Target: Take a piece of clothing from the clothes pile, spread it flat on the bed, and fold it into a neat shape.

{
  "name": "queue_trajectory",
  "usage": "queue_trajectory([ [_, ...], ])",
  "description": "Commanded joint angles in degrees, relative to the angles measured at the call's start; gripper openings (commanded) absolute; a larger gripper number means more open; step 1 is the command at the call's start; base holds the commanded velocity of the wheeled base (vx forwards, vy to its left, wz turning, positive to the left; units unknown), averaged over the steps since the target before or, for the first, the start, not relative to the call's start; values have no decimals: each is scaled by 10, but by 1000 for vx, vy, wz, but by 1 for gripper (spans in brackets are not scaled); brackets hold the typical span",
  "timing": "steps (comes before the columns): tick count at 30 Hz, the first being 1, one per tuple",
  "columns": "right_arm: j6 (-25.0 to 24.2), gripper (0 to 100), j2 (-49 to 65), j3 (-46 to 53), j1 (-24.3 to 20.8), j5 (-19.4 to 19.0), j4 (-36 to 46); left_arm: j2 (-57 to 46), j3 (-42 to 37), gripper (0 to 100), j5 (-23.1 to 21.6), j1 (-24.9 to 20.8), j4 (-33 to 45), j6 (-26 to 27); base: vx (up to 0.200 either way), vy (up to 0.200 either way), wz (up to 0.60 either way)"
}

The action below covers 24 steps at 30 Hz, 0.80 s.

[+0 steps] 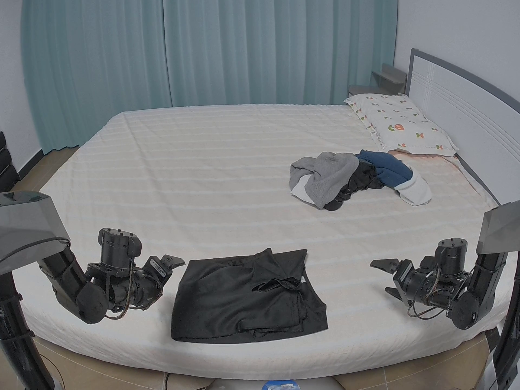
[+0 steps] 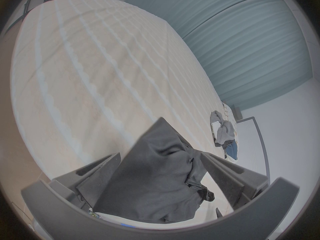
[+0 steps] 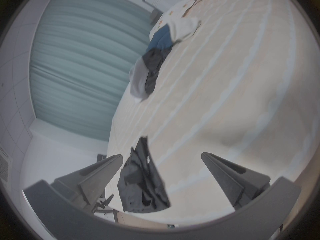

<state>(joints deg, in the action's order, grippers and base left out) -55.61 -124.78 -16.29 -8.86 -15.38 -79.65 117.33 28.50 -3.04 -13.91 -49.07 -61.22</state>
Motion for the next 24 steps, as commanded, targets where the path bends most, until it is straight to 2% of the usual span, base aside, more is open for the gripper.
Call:
queue_trajectory([
  [1,2,100,94,-74,-81,36,113,24,7,100,0,11,-4,1,0,200,0],
  [3,2,100,114,-121,-112,64,189,35,9,100,0,13,-5,2,0,200,0],
  [7,2,100,119,-179,-161,74,273,44,15,100,0,14,-5,2,0,200,0],
  [11,2,100,109,-202,-192,76,284,52,17,100,0,14,-6,3,0,200,0],
  [14,9,100,103,-213,-211,77,294,64,24,100,1,15,-6,4,0,0,0],
  [17,15,100,84,-238,-225,81,339,74,24,100,6,15,-13,6,0,0,0],
  [24,16,100,51,-251,-228,93,357,76,23,100,8,14,-24,6,0,0,0],
])
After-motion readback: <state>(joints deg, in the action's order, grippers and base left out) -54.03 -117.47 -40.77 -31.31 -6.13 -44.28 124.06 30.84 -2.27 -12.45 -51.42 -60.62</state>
